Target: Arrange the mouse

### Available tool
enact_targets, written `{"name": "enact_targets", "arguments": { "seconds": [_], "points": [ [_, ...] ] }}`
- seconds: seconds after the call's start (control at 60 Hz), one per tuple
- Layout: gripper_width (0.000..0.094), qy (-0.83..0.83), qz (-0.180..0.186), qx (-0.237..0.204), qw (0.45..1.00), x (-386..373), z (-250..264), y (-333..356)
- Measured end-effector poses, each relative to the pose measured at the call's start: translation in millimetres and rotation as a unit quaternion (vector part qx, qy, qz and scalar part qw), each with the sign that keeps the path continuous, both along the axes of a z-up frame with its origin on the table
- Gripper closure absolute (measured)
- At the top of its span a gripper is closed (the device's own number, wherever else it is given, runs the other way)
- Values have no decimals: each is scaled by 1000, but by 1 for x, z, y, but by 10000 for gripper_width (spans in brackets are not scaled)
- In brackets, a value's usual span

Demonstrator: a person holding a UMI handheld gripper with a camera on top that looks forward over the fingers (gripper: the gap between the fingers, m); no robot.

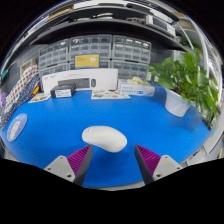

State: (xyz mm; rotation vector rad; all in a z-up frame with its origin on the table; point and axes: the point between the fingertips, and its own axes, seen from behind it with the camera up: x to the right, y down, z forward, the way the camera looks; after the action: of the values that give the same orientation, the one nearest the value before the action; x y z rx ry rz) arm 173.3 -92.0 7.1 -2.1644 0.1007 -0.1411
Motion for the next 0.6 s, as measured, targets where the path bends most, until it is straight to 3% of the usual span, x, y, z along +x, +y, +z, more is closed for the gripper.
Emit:
{"name": "enact_targets", "arguments": {
  "seconds": [0.25,0.417,0.6],
  "points": [
    [78,24,50,4,998,5,-1,57],
    [99,28,49,4,998,15,-2,88],
    [279,37,48,-5,998,19,-7,106]
  ]
}}
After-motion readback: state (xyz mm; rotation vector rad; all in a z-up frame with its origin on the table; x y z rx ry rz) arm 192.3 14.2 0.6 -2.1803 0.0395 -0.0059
